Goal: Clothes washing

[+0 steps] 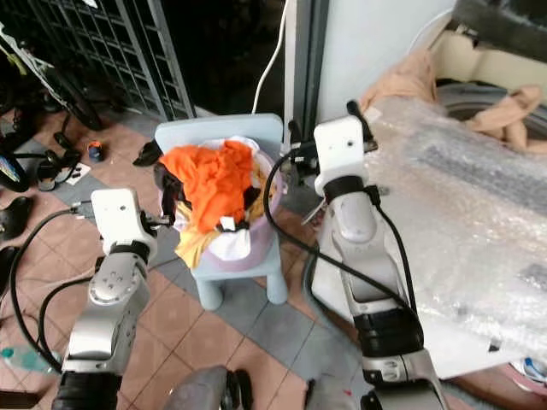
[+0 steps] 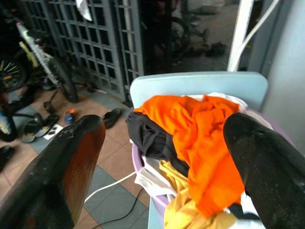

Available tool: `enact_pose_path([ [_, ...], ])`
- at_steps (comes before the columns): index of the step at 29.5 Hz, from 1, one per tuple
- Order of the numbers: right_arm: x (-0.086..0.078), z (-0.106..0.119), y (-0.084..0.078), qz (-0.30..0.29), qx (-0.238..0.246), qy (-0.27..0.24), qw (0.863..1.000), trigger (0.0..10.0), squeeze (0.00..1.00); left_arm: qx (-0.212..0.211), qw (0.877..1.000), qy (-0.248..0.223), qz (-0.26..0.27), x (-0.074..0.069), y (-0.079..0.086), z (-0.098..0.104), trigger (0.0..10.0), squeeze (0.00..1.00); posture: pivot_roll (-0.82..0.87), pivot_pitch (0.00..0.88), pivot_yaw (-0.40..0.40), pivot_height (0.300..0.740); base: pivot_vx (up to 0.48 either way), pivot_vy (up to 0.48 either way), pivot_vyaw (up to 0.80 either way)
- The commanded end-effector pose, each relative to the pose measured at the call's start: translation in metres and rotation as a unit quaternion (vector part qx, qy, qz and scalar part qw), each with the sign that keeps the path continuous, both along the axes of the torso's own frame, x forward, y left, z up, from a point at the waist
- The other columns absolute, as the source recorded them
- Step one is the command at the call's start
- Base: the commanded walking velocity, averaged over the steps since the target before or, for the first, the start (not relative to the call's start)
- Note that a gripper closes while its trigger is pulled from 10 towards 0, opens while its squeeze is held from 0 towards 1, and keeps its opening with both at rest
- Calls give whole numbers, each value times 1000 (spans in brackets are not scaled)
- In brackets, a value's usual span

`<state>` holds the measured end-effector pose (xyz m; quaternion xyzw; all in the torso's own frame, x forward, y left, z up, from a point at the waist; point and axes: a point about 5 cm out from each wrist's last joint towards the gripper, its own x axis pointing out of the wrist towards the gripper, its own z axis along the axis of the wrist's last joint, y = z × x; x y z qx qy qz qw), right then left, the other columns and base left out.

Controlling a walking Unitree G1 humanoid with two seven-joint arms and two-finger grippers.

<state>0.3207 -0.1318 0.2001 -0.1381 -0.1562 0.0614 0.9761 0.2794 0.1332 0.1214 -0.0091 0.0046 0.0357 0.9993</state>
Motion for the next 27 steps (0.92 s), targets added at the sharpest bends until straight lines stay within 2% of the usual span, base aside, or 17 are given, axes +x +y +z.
enact_pose_path([
  [1,-3,0,0,3,3,0,1000,10000,0,-7,1000,-10,-8,-2,-1,3,10000,0,-17,78,93,740,0,0,0],
  [11,-5,-2,1,4,4,3,1000,10000,0,-14,1000,-19,-10,5,-2,8,10000,0,-20,82,102,740,258,0,0],
  [20,-4,-2,0,3,0,3,1000,10000,0,-16,1000,-21,-12,5,-2,8,10000,0,-16,81,99,740,323,0,0],
  [27,-1,1,5,31,-60,-14,998,10000,0,-17,1000,-21,-11,5,-2,8,10000,0,-16,81,100,740,336,0,0],
])
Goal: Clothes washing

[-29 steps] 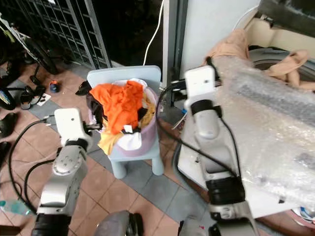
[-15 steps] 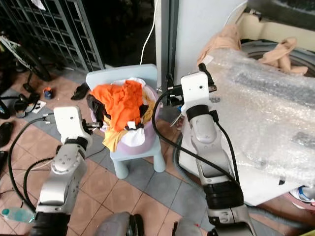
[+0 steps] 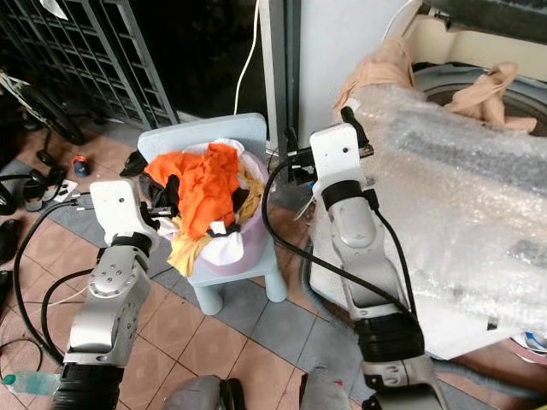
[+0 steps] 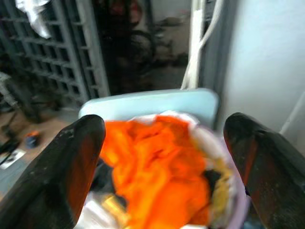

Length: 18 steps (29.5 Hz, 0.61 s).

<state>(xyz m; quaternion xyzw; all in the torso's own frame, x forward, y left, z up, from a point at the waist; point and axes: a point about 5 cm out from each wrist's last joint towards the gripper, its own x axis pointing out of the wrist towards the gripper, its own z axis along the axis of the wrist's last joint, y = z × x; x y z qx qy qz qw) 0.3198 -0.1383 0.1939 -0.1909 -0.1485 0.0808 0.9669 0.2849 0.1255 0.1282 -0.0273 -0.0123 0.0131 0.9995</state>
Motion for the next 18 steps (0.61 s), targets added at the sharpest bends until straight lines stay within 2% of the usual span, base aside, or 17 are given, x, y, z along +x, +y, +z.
enact_pose_path([
  [1,3,9,11,23,-15,-23,999,10000,0,-1,1000,-3,11,0,5,1,10000,0,-18,81,99,740,330,0,0],
  [7,8,13,7,24,-33,-29,999,10000,0,-1,1000,-2,12,-1,5,1,10000,0,-19,86,100,740,311,0,0],
  [16,13,13,9,44,-63,-27,997,10000,0,-2,1000,1,13,-1,4,0,10000,0,-21,89,102,740,420,0,0],
  [18,18,15,8,40,-75,-26,996,10000,0,-1,1000,2,12,-1,4,0,10000,0,-20,90,101,740,347,0,0],
])
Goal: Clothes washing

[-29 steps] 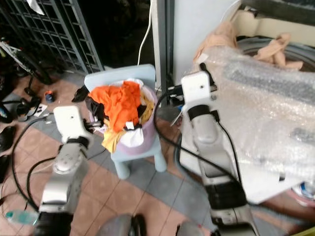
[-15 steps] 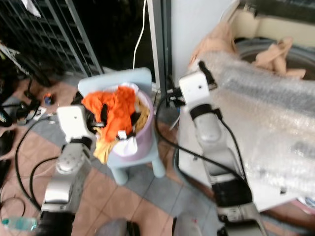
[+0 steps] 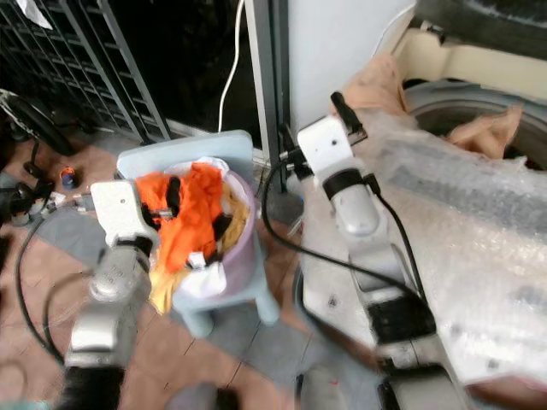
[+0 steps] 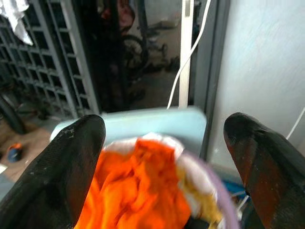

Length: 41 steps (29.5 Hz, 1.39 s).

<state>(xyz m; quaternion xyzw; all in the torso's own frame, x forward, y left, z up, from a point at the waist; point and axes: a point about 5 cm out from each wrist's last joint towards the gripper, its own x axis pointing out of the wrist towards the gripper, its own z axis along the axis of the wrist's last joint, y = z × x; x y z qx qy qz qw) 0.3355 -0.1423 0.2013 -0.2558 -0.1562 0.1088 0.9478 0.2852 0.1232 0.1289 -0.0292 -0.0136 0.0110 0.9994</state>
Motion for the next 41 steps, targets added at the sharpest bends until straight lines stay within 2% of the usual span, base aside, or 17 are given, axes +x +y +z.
enact_pose_path([
  [1,3,8,12,21,-5,-15,1000,10000,0,1,1000,3,14,-1,6,-1,10000,0,-20,90,101,740,349,0,0],
  [10,15,8,7,15,-24,9,1000,10000,0,-5,1000,2,17,-2,5,-1,10000,0,-19,100,89,740,292,0,0],
  [14,33,10,0,-5,-34,63,997,10000,0,-5,1000,8,14,-5,3,-2,10000,0,-19,115,79,740,0,0,0],
  [15,38,12,-4,-15,-42,73,996,4902,0,-5,1000,10,13,-7,4,-2,10000,0,-19,120,74,740,0,0,0],
  [16,38,12,-4,-15,-42,73,996,4902,0,-5,1000,10,13,-7,4,-2,10000,0,-19,120,74,740,0,0,0],
  [17,45,11,-12,-37,-57,97,993,235,0,-4,1000,13,15,-8,4,-4,10000,0,-20,124,62,740,0,0,0],
  [19,50,10,-21,-58,-68,119,989,0,0,-4,1000,15,18,-10,5,-5,10000,0,-23,129,48,740,0,0,0],
  [22,56,12,-44,-94,-91,139,982,0,0,-7,999,20,29,-14,6,-7,10000,0,-23,132,26,740,0,0,0],
  [23,56,12,-44,-94,-91,139,982,0,0,-7,999,20,29,-14,6,-7,10000,0,-23,132,26,740,0,0,0],
  [26,55,18,-63,-94,-115,156,977,0,0,-10,999,23,39,-17,7,-8,10000,0,-25,136,13,740,0,0,0],
  [27,55,18,-63,-94,-115,156,977,0,0,-10,999,23,39,-17,7,-8,10000,0,-25,136,13,740,0,0,0],
  [28,52,18,-72,-89,-138,168,972,0,0,-10,999,25,40,-17,8,-9,10000,0,-27,137,13,740,0,0,0],
  [34,44,17,-89,-69,-184,195,961,0,0,-6,999,32,34,-16,8,-12,10000,0,-44,132,29,740,0,0,0],
  [37,42,20,-99,-68,-184,209,958,0,0,-3,999,31,27,-13,5,-10,10000,0,-47,138,30,740,0,0,0],
  [41,40,13,-104,-65,-166,233,956,0,0,-8,999,33,30,-13,2,-11,10000,0,-49,132,21,740,0,0,0],
])
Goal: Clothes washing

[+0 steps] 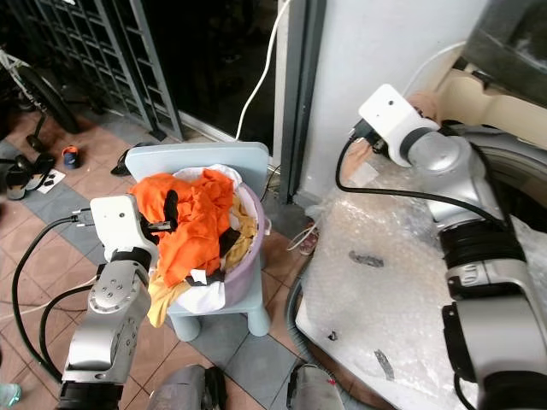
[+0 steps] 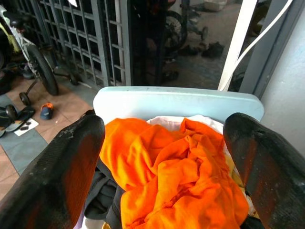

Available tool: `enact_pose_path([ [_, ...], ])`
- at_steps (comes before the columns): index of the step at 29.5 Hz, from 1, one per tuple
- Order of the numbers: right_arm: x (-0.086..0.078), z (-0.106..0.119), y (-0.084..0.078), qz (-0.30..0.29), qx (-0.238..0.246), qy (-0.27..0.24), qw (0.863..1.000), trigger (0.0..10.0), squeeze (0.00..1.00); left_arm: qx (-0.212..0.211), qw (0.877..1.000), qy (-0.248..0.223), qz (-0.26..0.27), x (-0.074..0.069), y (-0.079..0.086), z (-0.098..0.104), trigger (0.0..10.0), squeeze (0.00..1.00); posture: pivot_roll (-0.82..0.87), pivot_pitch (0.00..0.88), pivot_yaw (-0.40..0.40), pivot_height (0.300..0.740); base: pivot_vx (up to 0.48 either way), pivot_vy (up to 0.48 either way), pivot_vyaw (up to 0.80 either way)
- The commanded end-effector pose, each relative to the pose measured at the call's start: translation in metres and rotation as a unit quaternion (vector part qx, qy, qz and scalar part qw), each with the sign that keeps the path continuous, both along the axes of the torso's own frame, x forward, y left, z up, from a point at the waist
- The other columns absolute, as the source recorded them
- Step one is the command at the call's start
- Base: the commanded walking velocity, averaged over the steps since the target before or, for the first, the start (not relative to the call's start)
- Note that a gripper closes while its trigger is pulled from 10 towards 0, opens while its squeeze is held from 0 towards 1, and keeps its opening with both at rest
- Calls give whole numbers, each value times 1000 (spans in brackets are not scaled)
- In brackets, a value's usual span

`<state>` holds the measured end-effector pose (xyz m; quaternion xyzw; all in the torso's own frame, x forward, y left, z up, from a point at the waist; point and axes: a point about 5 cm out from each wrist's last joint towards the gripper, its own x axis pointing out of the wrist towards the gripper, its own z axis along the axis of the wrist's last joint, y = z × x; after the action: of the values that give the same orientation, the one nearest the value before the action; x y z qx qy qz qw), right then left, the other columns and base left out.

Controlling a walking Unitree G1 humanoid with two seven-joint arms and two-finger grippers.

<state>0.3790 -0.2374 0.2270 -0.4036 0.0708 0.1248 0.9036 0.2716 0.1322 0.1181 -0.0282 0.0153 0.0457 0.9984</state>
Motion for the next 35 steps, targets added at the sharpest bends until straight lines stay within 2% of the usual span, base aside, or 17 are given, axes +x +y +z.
enact_pose_path([
  [1,-4,-14,-8,-10,15,39,999,0,0,-9,1000,3,-3,1,-8,0,10000,0,-49,132,21,740,0,0,0],
  [6,-6,-21,3,8,57,62,996,0,0,-11,1000,4,5,1,-6,0,10000,0,-42,133,15,740,0,0,0],
  [11,-10,-33,12,22,61,77,995,0,0,-10,1000,5,11,0,-4,-1,10000,0,-38,137,14,740,0,0,0],
  [15,-12,-35,12,22,65,81,994,0,0,-10,1000,6,11,1,-4,-1,10000,0,-38,137,14,740,0,0,0],
  [19,-16,-38,6,8,79,90,993,0,0,-12,1000,3,2,3,-11,2,10000,0,-70,146,19,740,0,0,0],
  [21,-17,-39,8,5,90,83,992,0,0,-13,1000,2,2,3,-11,1,10000,0,-74,142,26,740,0,0,0],
  [23,-15,-30,6,-23,118,35,992,0,0,-11,1000,-7,-1,4,-12,5,10000,0,-66,135,36,740,0,0,0],
  [26,-14,-25,3,-56,138,-11,989,0,0,-3,1000,-18,-9,7,-14,9,10000,0,-52,127,44,740,0,0,0],
  [31,-15,-26,2,-76,147,-22,986,0,0,-1,1000,-20,-11,10,-14,10,10000,0,-53,126,52,740,0,0,0],
  [35,-14,-16,-4,-102,161,-61,980,0,0,1,1000,-21,-12,12,-15,11,10000,0,-47,117,57,740,0,0,0],
])
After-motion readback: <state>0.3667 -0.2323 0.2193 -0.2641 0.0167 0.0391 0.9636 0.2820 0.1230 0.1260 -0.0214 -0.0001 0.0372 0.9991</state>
